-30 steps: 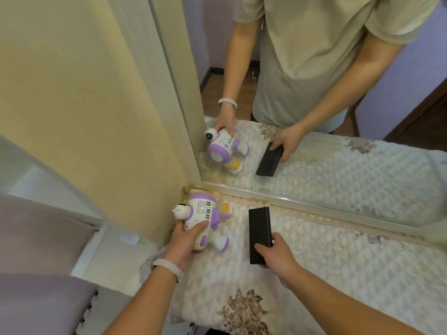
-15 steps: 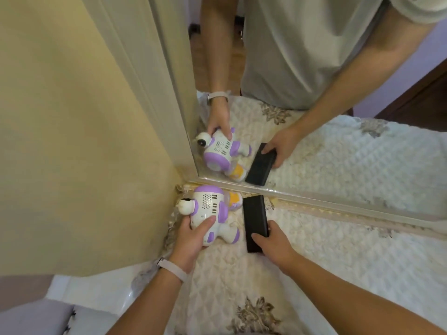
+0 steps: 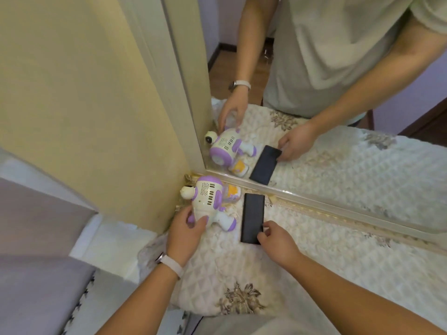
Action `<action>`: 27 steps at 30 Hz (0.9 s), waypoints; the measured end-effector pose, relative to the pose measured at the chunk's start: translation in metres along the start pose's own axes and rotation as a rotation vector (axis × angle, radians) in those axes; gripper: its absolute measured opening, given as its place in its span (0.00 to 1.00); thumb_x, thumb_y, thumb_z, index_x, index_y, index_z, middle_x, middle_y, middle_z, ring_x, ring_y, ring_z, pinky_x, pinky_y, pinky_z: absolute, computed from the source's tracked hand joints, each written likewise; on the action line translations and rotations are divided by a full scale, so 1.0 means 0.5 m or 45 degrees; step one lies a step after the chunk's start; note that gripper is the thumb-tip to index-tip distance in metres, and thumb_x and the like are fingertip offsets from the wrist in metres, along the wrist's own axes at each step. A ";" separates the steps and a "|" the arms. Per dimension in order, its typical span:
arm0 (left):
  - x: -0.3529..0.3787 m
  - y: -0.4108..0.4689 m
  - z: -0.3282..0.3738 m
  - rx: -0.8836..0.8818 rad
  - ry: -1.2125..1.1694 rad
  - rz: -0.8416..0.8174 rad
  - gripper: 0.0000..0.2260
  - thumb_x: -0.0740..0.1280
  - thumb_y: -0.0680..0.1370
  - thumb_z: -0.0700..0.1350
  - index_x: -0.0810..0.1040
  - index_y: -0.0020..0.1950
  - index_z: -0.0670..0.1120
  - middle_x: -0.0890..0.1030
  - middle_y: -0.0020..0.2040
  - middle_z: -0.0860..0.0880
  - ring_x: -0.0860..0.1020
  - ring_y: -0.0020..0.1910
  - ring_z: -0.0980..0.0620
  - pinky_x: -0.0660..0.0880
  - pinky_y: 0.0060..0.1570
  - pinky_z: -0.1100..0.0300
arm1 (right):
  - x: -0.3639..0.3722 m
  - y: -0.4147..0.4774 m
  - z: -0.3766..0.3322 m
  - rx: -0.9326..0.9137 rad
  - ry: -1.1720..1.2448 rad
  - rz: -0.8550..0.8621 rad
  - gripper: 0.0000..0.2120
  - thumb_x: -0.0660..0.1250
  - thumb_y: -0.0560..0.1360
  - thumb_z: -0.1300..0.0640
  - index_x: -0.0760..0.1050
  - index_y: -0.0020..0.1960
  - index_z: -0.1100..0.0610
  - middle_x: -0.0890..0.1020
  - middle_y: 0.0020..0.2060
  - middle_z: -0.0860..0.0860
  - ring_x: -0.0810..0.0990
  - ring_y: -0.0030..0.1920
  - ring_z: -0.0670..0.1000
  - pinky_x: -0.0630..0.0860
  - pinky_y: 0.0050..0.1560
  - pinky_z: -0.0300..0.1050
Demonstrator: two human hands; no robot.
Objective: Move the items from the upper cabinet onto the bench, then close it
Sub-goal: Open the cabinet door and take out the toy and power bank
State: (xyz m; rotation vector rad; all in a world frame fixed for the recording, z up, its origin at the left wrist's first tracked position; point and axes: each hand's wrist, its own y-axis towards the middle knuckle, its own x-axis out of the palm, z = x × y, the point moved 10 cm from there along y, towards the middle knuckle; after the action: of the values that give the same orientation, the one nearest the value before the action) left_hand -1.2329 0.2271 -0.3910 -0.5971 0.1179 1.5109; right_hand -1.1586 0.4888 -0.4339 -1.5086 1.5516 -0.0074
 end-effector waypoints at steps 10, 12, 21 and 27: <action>-0.037 -0.243 0.121 0.356 0.728 0.236 0.22 0.60 0.74 0.59 0.79 0.63 0.49 0.80 0.61 0.51 0.77 0.60 0.49 0.73 0.58 0.53 | -0.052 -0.159 -0.088 -0.705 -0.443 0.053 0.23 0.57 0.80 0.44 0.68 0.71 0.52 0.73 0.66 0.49 0.71 0.64 0.50 0.71 0.61 0.46; -0.035 -0.288 0.132 0.356 0.875 0.279 0.23 0.59 0.75 0.60 0.79 0.63 0.50 0.79 0.62 0.51 0.76 0.61 0.49 0.70 0.59 0.52 | -0.057 -0.198 -0.101 -0.848 -0.505 0.069 0.21 0.57 0.80 0.45 0.70 0.69 0.53 0.74 0.63 0.49 0.71 0.63 0.51 0.72 0.59 0.47; -0.071 -0.464 0.134 0.259 1.024 0.440 0.20 0.63 0.77 0.56 0.77 0.66 0.49 0.77 0.65 0.49 0.74 0.65 0.46 0.69 0.63 0.48 | -0.055 -0.331 -0.149 -1.271 -0.617 0.086 0.22 0.59 0.79 0.44 0.71 0.69 0.53 0.75 0.63 0.49 0.72 0.62 0.53 0.73 0.58 0.50; -0.138 -0.577 0.111 0.152 1.097 0.542 0.21 0.64 0.79 0.55 0.74 0.69 0.50 0.75 0.68 0.49 0.70 0.68 0.47 0.66 0.66 0.48 | 0.011 -0.423 -0.204 -1.499 -0.757 0.009 0.21 0.59 0.78 0.45 0.75 0.65 0.55 0.78 0.59 0.53 0.75 0.59 0.57 0.74 0.53 0.52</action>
State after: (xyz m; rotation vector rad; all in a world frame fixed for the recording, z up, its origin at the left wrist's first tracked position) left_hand -0.9793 0.2045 -0.2286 -1.1439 1.0424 1.5347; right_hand -1.0545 0.3746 -0.2571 -2.0637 1.0413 1.4338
